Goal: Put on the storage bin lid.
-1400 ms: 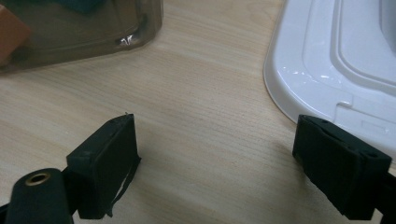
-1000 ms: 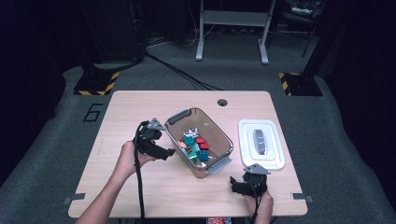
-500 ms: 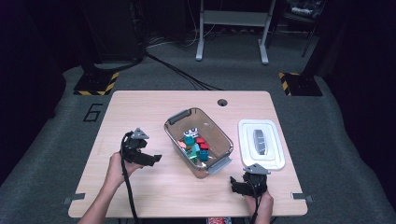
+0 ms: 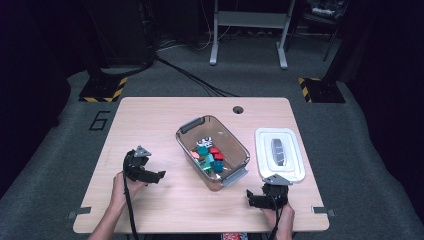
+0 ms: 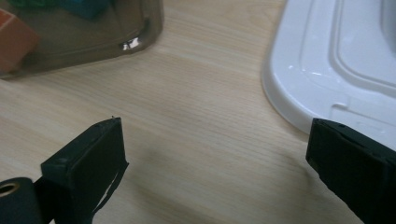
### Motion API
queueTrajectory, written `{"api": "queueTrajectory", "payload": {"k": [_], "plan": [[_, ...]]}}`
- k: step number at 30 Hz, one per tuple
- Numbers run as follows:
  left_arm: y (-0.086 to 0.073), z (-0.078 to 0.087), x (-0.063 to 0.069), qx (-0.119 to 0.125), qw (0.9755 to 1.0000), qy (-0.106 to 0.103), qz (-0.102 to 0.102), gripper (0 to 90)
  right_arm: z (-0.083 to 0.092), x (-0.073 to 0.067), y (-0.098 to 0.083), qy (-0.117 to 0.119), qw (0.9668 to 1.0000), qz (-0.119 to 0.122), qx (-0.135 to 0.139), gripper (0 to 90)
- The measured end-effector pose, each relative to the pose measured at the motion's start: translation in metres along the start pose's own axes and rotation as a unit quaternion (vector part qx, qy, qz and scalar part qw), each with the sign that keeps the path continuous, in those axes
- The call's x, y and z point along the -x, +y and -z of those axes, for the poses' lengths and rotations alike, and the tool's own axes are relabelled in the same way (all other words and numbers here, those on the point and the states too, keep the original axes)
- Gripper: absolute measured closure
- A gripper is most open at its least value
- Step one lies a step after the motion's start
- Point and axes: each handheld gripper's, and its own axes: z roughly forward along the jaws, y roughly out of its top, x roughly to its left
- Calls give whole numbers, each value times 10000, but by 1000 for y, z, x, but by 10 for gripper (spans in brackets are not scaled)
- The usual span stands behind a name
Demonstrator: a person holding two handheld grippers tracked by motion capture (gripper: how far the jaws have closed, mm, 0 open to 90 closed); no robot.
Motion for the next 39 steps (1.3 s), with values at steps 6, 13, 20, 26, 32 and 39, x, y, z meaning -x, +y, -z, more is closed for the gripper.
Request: {"api": "queueTrajectory", "payload": {"k": [6, 13, 20, 26, 32, 39], "plan": [[-10, -7, -6, 203, 9995, 144, 209, 2, 9, 22, 17, -158, 9998, -106, 74, 23], [-20, -15, -8, -27, 9998, 195, -11, 0, 8, 52, 36, -422, 9986, -326, 50, 12], [-32, -19, -8, 331, 9992, 237, 41, 0, -5, 70, 50, -561, 9972, -456, -194, 9], [-32, -19, -8, 381, 9990, 242, 53, 0, -14, 80, 61, -651, 9966, -458, -232, 20], [-30, -20, -8, 301, 9994, 188, -20, 0, -32, 87, 75, -785, 9953, -437, -357, 143], [-28, -22, -7, 342, 9993, 171, -34, 1, -44, 103, 88, -834, 9931, -683, -471, 375]]}}
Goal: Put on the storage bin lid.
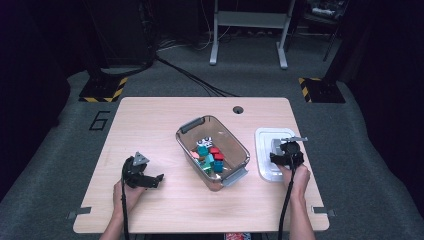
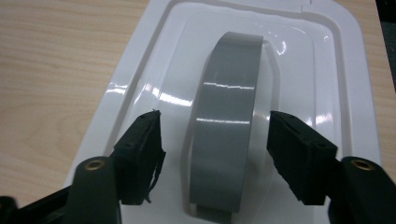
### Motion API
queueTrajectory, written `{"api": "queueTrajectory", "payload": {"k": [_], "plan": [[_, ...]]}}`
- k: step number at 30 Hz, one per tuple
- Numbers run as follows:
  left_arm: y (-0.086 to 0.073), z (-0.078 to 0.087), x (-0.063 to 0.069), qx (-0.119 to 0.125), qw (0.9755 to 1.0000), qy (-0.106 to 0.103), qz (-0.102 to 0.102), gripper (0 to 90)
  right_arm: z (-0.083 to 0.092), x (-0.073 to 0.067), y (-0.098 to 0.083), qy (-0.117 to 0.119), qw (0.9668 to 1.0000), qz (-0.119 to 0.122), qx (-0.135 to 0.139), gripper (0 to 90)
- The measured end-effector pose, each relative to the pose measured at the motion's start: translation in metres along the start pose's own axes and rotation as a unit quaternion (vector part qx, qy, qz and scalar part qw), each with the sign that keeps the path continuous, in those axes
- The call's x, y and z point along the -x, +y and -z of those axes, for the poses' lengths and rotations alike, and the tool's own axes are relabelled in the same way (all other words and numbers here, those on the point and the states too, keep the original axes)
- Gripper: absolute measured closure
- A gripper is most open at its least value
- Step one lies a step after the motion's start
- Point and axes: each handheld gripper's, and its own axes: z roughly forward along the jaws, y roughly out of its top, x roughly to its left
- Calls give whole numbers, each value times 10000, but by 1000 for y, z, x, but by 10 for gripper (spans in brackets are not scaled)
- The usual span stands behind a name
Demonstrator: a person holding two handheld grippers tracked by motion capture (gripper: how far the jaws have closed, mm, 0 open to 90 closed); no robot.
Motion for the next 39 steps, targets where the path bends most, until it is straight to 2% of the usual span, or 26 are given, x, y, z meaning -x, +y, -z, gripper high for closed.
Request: {"api": "queueTrajectory", "payload": {"k": [3, 4, 7, 8, 10, 15, 18, 23, 28, 36, 39], "plan": [[0, 0, 0, 10, 10000, -9, -33, 4, -3, 1, 7, -10, 9999, -71, -80, 453], [0, 0, 0, 19, 10000, -17, -36, 7, -5, 2, 9, -7, 10000, -22, -92, 480], [1, 0, 0, -5, 9999, -30, -111, 15, -9, 1, 14, -36, 9999, 36, -163, 629], [1, 0, 0, -2, 9999, -32, -107, 16, -9, -1, 15, -118, 9997, -4, -212, 642], [1, 0, 0, 1, 9999, -32, -109, 16, -9, -1, 16, -116, 9997, 32, -229, 662], [1, 0, 0, 10, 9999, -46, -99, 21, -5, -3, 19, -121, 9996, 70, -237, 672], [1, 0, 0, 14, 9999, -50, -104, 23, 1, -4, 22, -82, 9996, 208, -143, 672], [1, 0, 0, 19, 9999, -62, -97, 27, 10, -7, 28, -38, 9995, 277, -113, 672], [1, 0, 0, 14, 9999, -57, -117, 29, 19, -10, 33, 27, 9989, 459, -84, 672], [1, 0, 0, 36, 9999, -58, -93, 31, 37, -11, 43, 129, 9989, 456, -2, 672], [1, 0, 0, 22, 9999, -67, -96, 31, 44, -12, 47, 68, 9989, 473, -17, 672]]}}
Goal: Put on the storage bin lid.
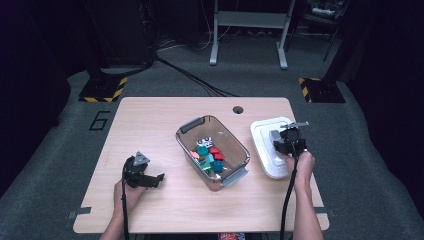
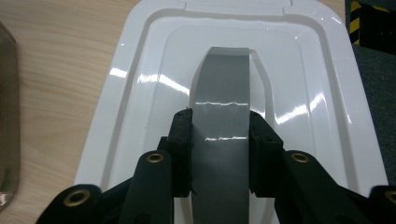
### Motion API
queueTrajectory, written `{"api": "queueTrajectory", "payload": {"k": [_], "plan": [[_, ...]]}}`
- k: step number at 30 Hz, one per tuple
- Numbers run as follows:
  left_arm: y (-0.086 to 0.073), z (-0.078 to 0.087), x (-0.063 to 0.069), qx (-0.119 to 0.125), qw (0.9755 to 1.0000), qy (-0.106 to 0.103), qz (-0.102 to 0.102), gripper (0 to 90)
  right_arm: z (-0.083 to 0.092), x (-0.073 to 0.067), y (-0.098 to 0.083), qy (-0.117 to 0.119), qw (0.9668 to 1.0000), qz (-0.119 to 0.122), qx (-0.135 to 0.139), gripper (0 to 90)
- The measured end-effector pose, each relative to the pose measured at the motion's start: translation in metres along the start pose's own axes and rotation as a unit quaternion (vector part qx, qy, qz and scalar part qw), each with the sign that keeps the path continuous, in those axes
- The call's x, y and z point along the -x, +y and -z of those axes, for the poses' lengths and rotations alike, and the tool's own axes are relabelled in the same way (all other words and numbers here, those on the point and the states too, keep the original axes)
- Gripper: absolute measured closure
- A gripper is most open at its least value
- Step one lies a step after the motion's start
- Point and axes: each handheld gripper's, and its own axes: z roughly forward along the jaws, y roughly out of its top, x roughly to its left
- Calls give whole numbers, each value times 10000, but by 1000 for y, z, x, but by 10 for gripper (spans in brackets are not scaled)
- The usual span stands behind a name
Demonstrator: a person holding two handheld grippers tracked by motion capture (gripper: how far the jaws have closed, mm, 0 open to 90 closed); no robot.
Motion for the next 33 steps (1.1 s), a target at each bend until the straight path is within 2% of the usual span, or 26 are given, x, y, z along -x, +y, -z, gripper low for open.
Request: {"api": "queueTrajectory", "payload": {"k": [13, 25, 33], "plan": [[0, 0, 0, 8, 10000, -2, 2, 35, 36, 0, 22, 34, 9998, 67, 182, 671], [0, 0, 0, 9, 10000, 9, 6, 38, 69, -18, 44, 12, 9994, 179, 286, 671], [0, 0, 0, 23, 10000, 17, 12, 41, 86, -39, 58, 159, 9987, 347, 347, 671]]}}
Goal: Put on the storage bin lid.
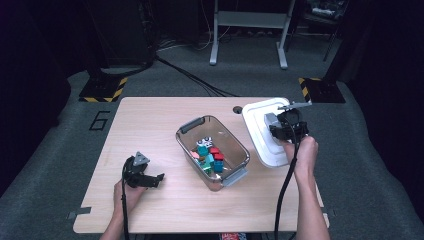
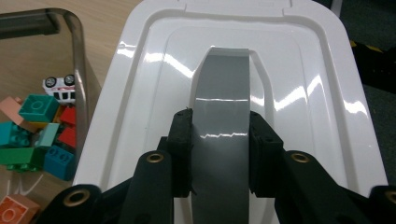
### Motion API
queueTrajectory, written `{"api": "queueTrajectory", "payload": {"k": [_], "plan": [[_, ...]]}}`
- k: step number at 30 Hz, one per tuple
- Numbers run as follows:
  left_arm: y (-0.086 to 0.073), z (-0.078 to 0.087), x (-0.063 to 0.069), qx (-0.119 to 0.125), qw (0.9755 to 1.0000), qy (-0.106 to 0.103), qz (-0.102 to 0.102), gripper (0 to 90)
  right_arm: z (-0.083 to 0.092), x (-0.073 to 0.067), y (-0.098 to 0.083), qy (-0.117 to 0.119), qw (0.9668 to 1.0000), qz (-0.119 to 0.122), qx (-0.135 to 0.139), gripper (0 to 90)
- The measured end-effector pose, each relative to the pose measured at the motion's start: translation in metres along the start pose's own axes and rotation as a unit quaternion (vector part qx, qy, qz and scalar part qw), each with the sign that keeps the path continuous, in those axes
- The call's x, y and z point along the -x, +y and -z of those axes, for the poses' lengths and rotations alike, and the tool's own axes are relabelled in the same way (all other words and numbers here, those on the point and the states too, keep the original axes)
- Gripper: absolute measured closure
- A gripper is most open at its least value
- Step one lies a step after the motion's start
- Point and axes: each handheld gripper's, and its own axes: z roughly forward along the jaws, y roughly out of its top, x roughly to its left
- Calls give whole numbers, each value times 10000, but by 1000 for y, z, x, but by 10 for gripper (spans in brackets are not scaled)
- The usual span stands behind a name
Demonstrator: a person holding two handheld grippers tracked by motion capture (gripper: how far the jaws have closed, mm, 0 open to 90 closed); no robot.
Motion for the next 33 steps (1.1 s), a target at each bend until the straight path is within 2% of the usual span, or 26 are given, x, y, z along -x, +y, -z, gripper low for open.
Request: {"api": "queueTrajectory", "payload": {"k": [4, 10, 11, 13, 14, 20, 23, 29, 30, 33], "plan": [[0, 0, 0, 6, 10000, 3, 2, 41, 4, -11, 6, 95, 9999, 101, 45, 671], [0, 0, 0, 6, 10000, 8, -16, 42, 4, -26, 11, 272, 9996, 108, 59, 671], [0, 0, 0, 7, 10000, 9, -17, 42, 2, -31, 13, 390, 9991, 127, 47, 670], [0, 0, 0, 6, 10000, 8, -18, 42, 1, -34, 13, 428, 9990, 143, 42, 671], [0, 0, 0, 5, 10000, 7, -18, 43, -2, -42, 16, 569, 9982, 194, 22, 670], [0, 0, 0, 8, 10000, 7, -19, 44, -10, -64, 20, 833, 9958, 379, -6, 670], [0, 0, 0, 7, 10000, 7, -22, 44, -14, -76, 23, 937, 9944, 487, -29, 670], [0, 0, -1, -17, 10000, 1, -53, 44, -21, -97, 28, 1136, 9920, 536, -94, 670], [0, 0, -1, -23, 10000, 3, -66, 44, -23, -98, 28, 1160, 9911, 648, -73, 669], [0, 0, -1, -18, 10000, 5, -69, 45, -29, -108, 29, 1269, 9892, 730, -115, 670]]}}
